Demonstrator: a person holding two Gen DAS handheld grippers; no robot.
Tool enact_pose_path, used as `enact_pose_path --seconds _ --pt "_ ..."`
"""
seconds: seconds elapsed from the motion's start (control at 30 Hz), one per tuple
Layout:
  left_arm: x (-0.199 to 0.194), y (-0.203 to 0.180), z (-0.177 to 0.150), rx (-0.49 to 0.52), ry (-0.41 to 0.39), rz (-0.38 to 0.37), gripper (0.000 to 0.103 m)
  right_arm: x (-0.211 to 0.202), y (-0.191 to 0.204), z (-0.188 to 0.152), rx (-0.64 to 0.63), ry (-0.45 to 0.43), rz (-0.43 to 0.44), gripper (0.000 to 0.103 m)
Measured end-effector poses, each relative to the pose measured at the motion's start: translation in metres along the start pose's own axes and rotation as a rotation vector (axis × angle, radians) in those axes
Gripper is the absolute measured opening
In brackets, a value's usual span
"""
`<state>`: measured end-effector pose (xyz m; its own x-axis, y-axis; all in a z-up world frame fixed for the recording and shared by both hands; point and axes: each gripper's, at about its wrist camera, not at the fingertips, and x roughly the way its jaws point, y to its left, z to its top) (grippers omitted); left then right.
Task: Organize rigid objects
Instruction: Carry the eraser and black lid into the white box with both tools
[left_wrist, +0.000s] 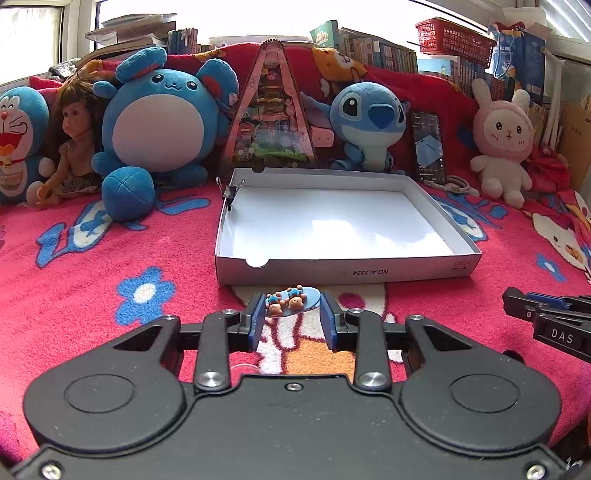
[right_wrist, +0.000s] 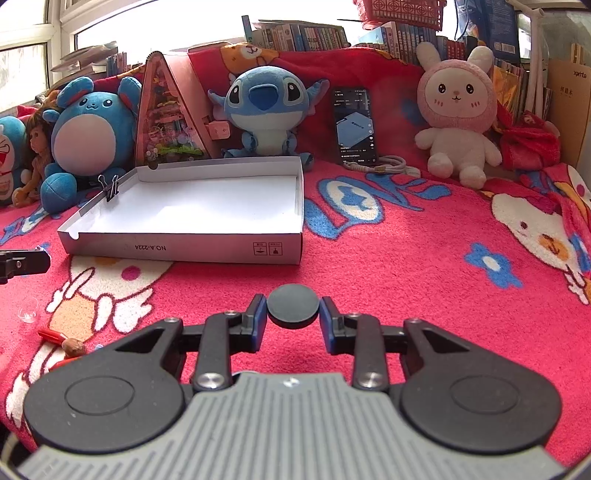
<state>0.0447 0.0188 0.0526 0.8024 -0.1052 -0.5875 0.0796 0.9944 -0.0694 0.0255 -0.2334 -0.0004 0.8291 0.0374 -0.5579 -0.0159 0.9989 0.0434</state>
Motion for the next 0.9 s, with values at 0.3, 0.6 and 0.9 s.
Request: enact_pose_path --seconds 0.3,0.6,0.9 --pt "0.042 0.001 0.048 -0.027 0.045 -0.060 0.031 0.032 -0.003 0.043 0.104 0.060 0.096 0.036" --pt "0.106 -0.003 0.079 -0.012 0.152 -0.043 0.031 0.075 0.009 0.079 0.086 0.131 0.149 0.036" --pt "0.152 -0.006 0.090 -0.011 0.232 -0.010 0.031 0.122 0.023 0.101 0.030 0.214 0.133 0.036"
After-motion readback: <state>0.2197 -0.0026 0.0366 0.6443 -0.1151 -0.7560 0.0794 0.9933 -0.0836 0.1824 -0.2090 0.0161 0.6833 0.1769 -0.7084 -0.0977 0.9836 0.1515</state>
